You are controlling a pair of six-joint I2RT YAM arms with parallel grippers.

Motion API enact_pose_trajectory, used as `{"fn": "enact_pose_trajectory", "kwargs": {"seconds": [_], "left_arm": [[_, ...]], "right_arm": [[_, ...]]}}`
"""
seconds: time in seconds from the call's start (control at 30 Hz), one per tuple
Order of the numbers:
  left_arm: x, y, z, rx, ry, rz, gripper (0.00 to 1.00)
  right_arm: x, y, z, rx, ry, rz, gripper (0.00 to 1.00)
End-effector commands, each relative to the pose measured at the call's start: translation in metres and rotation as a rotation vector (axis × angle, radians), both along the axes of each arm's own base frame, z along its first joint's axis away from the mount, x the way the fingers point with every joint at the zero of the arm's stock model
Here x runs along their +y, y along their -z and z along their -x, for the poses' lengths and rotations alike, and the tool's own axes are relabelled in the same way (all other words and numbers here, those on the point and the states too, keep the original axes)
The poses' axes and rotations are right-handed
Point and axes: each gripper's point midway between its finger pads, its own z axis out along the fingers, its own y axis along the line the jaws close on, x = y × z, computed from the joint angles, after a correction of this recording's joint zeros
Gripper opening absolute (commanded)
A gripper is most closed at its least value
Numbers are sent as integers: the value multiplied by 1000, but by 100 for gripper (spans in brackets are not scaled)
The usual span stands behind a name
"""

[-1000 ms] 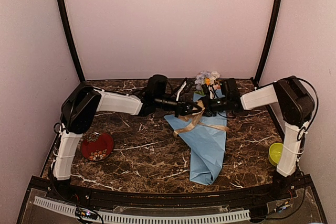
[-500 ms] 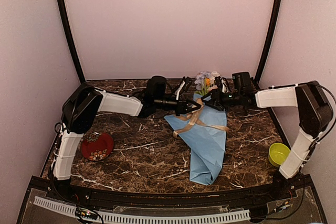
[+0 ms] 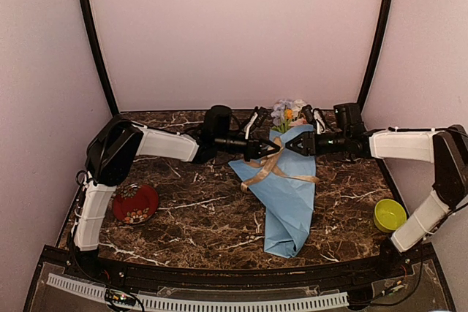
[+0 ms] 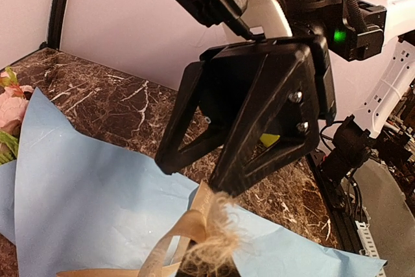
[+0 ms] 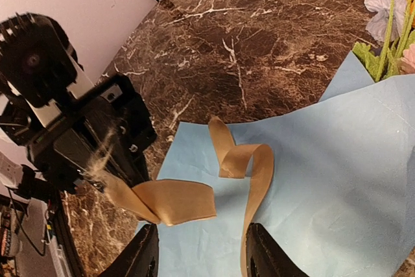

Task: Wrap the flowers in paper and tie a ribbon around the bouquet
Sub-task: Pass from the left arm to the right

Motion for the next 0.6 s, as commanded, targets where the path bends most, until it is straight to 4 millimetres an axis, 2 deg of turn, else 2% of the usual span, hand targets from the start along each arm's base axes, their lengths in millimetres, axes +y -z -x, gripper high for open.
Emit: {"fn": "enact_pose_trajectory", "kwargs": {"seconds": [0.0, 0.13, 0.37, 0.57], "left_arm": [[-1, -35, 5, -45, 34, 58, 0], [-1, -33, 6, -42, 35, 56, 0], [-1, -42, 12, -34, 66, 92, 0], [0, -39, 15, -17, 79, 90, 0]], "right_arm": [[1, 20, -2, -85, -29, 76, 47], [19, 9, 3, -141, -88, 6, 50], [25, 29, -7, -114, -79, 33, 51], [34, 13, -7, -159, -115, -39, 50]]}}
